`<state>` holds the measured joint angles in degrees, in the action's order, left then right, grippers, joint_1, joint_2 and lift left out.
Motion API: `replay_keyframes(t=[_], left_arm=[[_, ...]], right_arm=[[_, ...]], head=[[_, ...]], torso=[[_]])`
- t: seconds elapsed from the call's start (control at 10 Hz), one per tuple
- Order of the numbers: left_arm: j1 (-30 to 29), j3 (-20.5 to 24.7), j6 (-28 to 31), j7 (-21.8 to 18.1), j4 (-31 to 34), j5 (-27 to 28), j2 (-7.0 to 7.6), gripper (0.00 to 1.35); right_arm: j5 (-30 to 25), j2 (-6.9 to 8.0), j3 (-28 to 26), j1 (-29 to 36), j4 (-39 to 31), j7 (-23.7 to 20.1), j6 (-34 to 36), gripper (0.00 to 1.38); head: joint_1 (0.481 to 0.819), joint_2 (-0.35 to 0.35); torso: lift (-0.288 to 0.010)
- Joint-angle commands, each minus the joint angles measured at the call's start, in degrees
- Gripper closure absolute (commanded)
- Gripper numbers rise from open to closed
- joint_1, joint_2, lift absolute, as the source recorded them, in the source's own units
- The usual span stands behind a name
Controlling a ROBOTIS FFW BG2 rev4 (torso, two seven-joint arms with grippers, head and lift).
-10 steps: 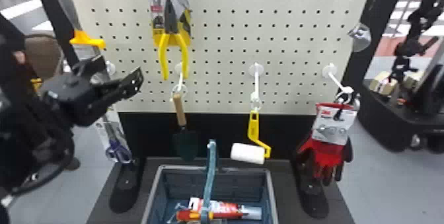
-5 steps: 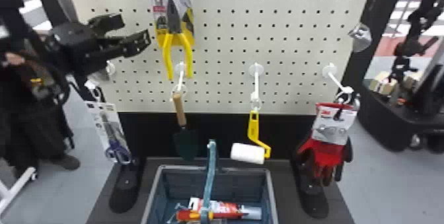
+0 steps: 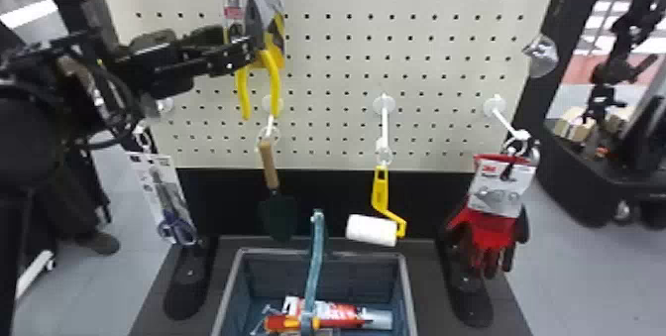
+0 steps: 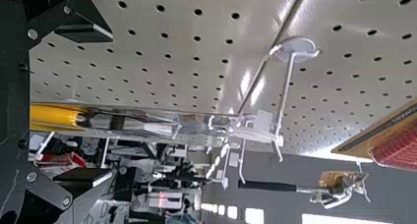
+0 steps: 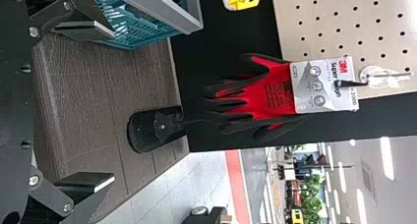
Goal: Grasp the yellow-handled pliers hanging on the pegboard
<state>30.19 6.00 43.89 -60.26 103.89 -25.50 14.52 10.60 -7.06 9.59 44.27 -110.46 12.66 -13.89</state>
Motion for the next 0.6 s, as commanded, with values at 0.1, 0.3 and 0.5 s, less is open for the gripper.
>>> replay_keyframes(t=[0.1,0.3,0.5], left_arm=[[4.2,-2.0,0.0,-3.7,-0.5,5.6,1.39,0.46],[4.2,-2.1,2.6,-4.1,-0.2,6.3,1.39,0.97],[4.2,-2.0,3.7,-4.3,-0.2,7.2,1.48,1.17]], right_arm=[[-0.1,0.21,0.0,-0.2,0.3,-0.1,0.0,0.26],[-0.1,0.21,0.0,-0.2,0.3,-0.1,0.0,0.26],[-0.1,0.21,0.1,-0.2,0.3,-0.1,0.0,0.26]], head=[[0.549,0.0],[0.549,0.0],[0.549,0.0]], torso=[[-0.1],[-0.1],[-0.1]])
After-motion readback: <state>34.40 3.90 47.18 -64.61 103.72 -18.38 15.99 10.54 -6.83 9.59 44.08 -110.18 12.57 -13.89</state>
